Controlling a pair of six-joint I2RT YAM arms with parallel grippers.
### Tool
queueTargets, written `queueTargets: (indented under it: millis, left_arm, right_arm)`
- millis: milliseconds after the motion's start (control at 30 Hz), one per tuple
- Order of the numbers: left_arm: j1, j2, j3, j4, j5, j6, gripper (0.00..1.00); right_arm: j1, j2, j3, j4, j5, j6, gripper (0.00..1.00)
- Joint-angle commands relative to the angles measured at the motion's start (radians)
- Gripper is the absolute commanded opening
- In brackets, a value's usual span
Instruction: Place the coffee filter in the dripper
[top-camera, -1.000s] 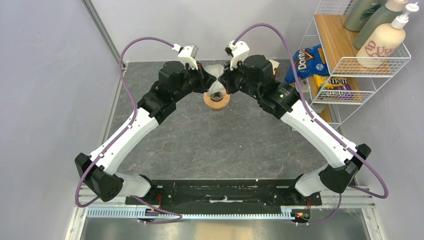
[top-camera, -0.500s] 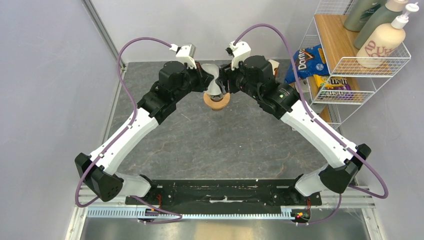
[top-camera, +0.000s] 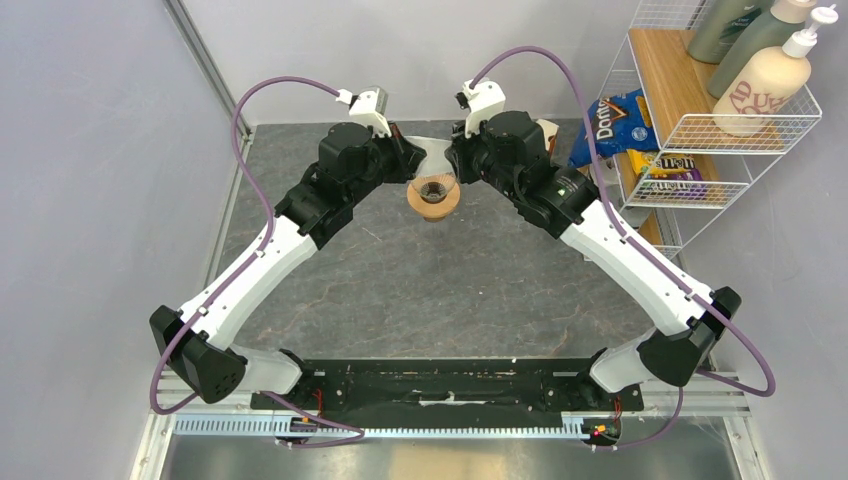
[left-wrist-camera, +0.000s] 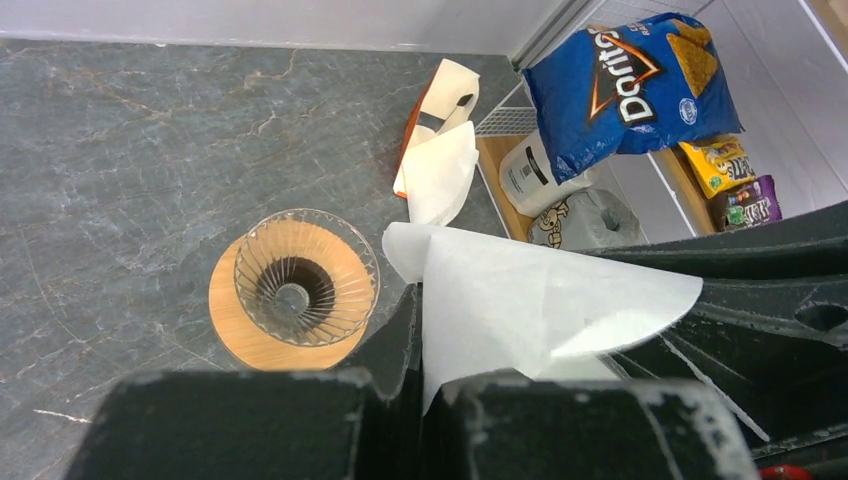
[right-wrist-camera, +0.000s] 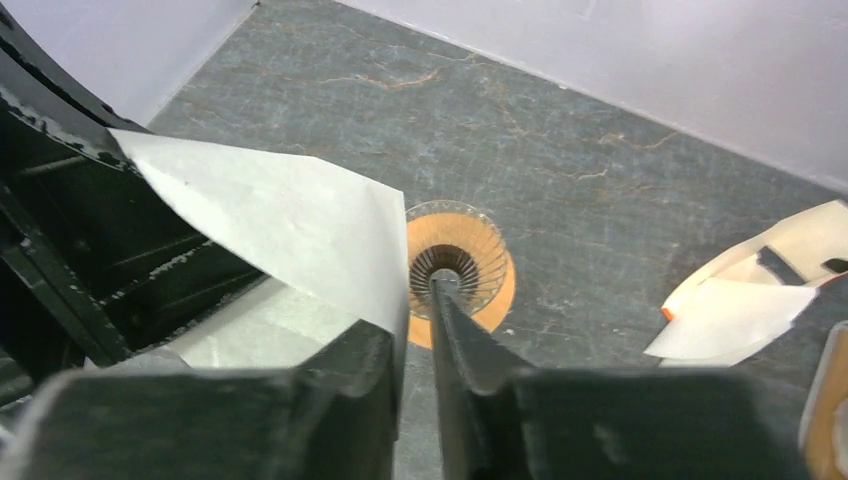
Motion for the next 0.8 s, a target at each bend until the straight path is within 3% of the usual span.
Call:
queueTargets:
  millis: [0,67,200,300,400,567,767]
  left_arm:
    - [-0.005,-0.011,0.025,0.007,-0.03,-0.037,0.02]
    - [-0.007,-0.01,0.026,0.008,-0.027,-0.035,0.02]
    - [-0.014,-0.005,0.025,0.018,-0.01,-0.033,0.02]
    - [-0.021,-0.005,0.027,0.025,-0.004,-0.023,0.02]
    - [-0.026,-0.005,0.026,0.027,0.0,-0.015,0.02]
    - [-0.028,-0.002,0.026,0.031,0.019,-0.008,0.02]
    - [-0.035,0.005,0.03,0.034,0.034,-0.003,0.02]
  right_arm:
    - [-0.002,0.002,0.022,0.043,0.003,0.014,0.14]
    - [-0.002,0.005,0.025,0.044,-0.007,0.019,0.0]
    - [-0.002,0.011,0.034,0.048,-0.03,0.021,0.0]
    - [-0.002,0.02,0.049,0.043,-0.037,0.026,0.15]
    - [-0.002,0.025,0.053,0.037,-0.045,0.027,0.39]
    - [-0.002,0.034,0.058,0.022,-0.049,0.018,0.39]
    - [-0.002,0.035,0.052,0.02,-0.063,0.014,0.13]
